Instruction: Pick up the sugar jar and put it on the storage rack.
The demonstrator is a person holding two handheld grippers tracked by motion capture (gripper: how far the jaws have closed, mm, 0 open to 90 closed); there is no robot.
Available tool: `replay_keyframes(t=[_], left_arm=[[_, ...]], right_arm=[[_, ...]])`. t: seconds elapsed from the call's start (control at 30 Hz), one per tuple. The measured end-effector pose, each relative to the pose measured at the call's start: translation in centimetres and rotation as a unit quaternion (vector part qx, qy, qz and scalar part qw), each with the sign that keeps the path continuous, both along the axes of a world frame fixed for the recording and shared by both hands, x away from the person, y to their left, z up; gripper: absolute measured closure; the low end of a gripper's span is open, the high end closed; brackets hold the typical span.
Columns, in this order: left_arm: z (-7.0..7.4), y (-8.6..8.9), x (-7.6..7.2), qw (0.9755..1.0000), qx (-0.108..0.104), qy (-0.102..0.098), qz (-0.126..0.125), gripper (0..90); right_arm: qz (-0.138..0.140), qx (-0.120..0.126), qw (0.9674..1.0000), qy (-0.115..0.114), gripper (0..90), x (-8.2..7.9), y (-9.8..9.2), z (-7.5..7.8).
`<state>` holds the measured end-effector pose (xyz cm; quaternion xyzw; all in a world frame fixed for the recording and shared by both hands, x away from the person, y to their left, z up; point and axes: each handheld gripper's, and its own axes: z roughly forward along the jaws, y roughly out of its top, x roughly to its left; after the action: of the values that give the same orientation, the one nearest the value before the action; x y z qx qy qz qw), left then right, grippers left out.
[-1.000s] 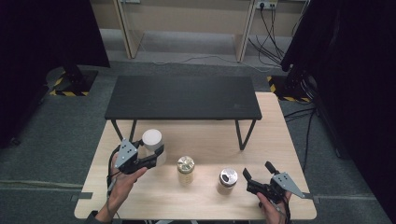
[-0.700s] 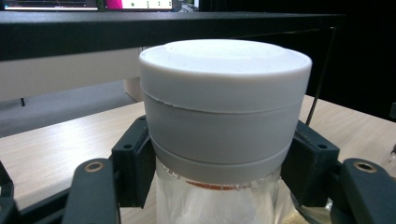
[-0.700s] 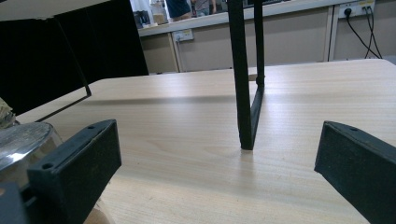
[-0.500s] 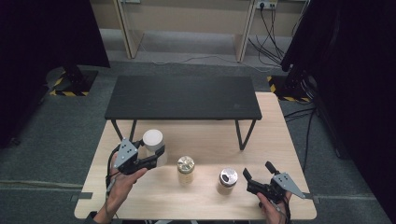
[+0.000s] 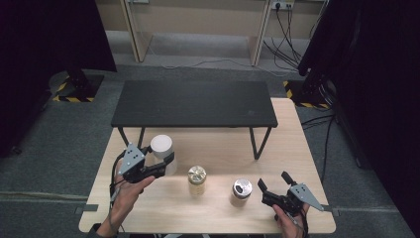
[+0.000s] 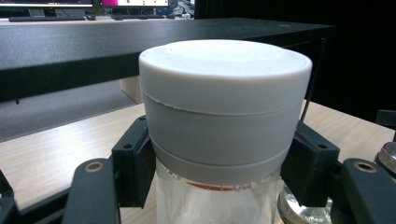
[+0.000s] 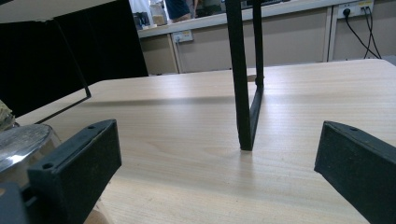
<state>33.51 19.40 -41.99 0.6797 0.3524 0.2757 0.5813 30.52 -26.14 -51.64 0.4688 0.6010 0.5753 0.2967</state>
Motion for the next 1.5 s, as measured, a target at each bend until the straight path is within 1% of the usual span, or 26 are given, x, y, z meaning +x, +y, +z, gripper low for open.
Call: replay_keyframes(t=[0.17, 0.27, 0.5, 0.57, 0.7, 0.87, 0.93, 1.1, 1.5], left_arm=[[0.6, -0.1, 0.1, 1.0000, 0.002, 0.002, -0.004, 34.6], [1.0, -0.3, 0.2, 1.0000, 0.004, 0.006, -0.005, 34.5], [1.8, -0.2, 0.4, 1.0000, 0.004, 0.005, -0.006, 34.6], [2.3, -0.2, 0.5, 1.0000, 0.001, 0.005, -0.007, 34.5], [2.9, -0.1, 0.6, 0.9999, -0.003, 0.005, -0.008, 34.5], [3.8, 0.0, 0.6, 1.0000, 0.004, 0.001, -0.006, 34.6], [4.2, 0.0, 0.6, 1.0000, 0.006, 0.002, -0.007, 34.5], [4.9, 0.1, 1.0, 0.9999, 0.004, 0.010, -0.012, 34.5], [6.6, 0.5, 1.5, 0.9997, 0.008, 0.014, -0.017, 34.5]], right_arm=[[-0.001, 0.002, 1.0000, 0.001, 0.6, 0.0, 0.0, 0.0], [0.000, 0.002, 1.0000, 0.001, 0.6, 0.0, 0.0, 0.0], [-0.001, 0.003, 1.0000, 0.001, 0.6, 0.0, -0.1, 0.0], [-0.001, 0.003, 1.0000, 0.001, 0.6, 0.0, -0.1, 0.0], [-0.001, 0.003, 1.0000, 0.001, 0.6, 0.0, -0.1, 0.0], [-0.001, 0.004, 1.0000, 0.000, 0.6, 0.0, -0.1, 0.0], [0.000, 0.004, 1.0000, 0.000, 0.6, 0.0, -0.1, 0.0], [-0.001, 0.004, 1.0000, 0.000, 0.6, 0.0, -0.1, 0.0], [-0.001, 0.004, 1.0000, 0.000, 0.6, 0.0, -0.1, 0.0]])
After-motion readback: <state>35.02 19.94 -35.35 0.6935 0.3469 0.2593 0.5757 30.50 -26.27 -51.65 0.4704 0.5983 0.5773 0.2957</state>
